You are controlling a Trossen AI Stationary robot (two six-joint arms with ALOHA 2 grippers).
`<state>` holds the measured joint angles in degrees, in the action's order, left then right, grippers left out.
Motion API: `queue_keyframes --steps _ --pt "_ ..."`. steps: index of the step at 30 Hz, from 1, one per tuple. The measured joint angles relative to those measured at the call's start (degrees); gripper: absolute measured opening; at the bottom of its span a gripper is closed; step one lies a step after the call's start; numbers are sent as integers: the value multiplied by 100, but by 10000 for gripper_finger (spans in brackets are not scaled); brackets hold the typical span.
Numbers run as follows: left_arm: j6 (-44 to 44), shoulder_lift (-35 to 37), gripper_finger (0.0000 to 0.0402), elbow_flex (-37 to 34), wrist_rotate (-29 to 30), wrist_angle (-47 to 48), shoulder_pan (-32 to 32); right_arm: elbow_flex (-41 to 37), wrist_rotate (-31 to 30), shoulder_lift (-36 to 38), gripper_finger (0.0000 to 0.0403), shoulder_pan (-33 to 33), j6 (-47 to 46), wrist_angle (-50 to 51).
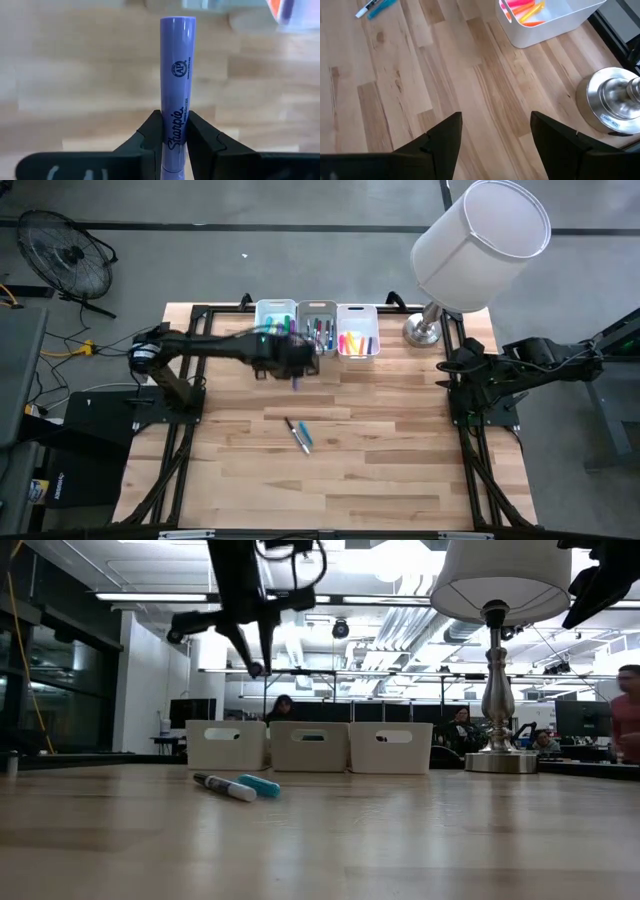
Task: Pick & Place Markers
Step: Put the purple highlighter pen into the left white bin
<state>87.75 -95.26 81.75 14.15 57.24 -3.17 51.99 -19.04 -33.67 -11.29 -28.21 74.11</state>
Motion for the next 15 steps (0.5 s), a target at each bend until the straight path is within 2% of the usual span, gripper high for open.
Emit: queue_keyframes --steps 9,15 --pt "-2287 88 56 -11 -497 125 -1926 0 -295 0 224 2 -555 -3" --pt "-3344 -72 56 -20 -613 -75 -3034 -1 -602 0 224 1 -1091 -1"
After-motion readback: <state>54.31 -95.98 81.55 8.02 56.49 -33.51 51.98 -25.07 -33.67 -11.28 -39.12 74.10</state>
